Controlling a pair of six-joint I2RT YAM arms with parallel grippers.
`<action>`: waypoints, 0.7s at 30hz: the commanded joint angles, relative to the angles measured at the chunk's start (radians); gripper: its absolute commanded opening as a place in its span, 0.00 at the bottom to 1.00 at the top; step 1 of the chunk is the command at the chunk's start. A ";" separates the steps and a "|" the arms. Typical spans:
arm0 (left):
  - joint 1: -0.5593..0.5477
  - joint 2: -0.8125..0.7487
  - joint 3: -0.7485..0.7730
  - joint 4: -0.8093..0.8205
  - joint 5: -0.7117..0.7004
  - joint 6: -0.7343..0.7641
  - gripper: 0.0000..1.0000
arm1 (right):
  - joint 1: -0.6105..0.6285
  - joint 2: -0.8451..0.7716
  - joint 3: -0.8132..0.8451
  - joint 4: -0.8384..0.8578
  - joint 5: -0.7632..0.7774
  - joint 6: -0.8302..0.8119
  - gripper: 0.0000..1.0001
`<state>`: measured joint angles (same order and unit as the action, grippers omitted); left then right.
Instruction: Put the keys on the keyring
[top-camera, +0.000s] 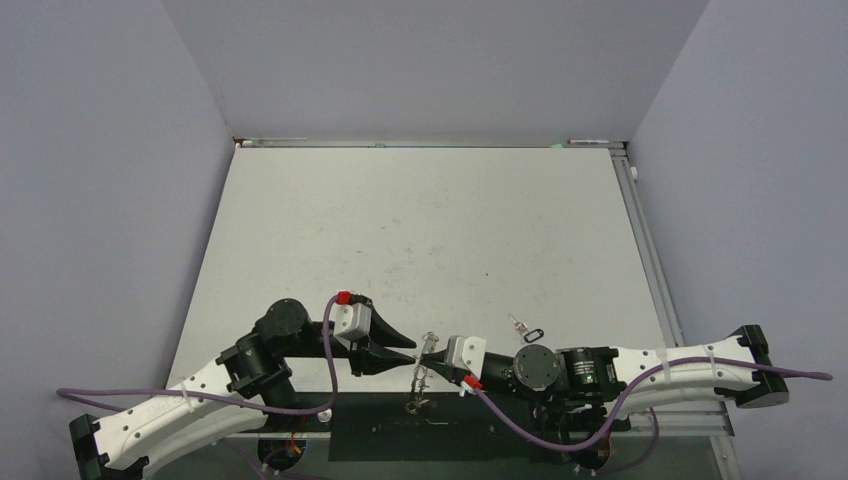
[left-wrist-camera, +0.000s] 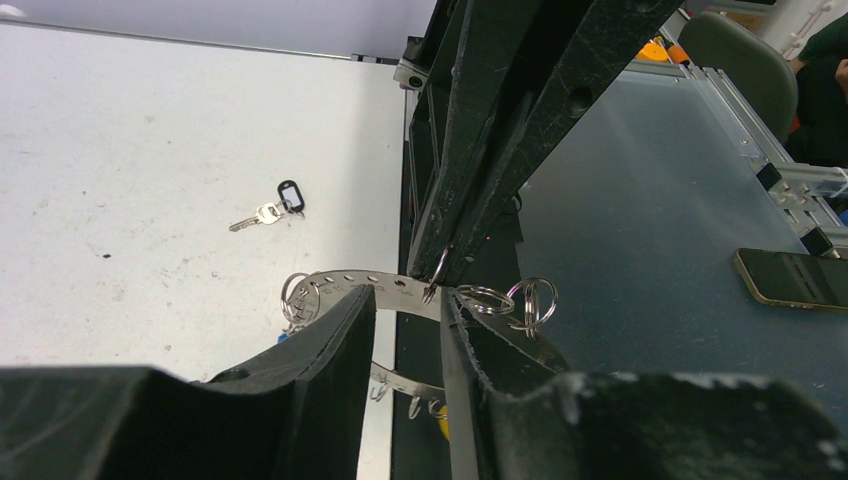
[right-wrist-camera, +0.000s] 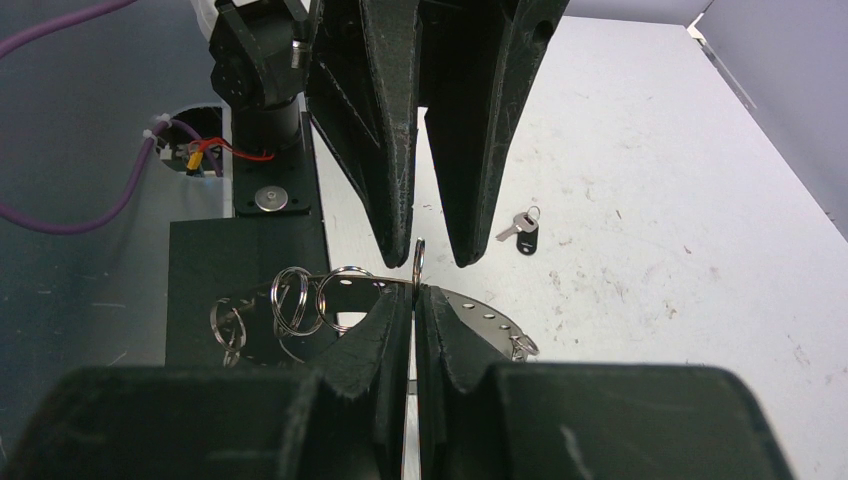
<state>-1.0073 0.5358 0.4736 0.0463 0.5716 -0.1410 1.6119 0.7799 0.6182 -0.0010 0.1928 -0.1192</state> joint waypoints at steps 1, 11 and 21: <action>-0.008 -0.003 0.039 0.018 -0.011 0.011 0.24 | 0.008 0.001 0.051 0.079 -0.006 0.009 0.05; -0.007 0.002 0.036 0.029 0.006 0.007 0.22 | 0.008 0.003 0.046 0.089 -0.007 0.003 0.05; -0.007 0.008 0.037 0.055 -0.005 0.000 0.19 | 0.008 0.010 0.052 0.092 -0.021 -0.010 0.05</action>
<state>-1.0092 0.5400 0.4736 0.0494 0.5724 -0.1417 1.6115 0.7830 0.6182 -0.0002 0.1925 -0.1207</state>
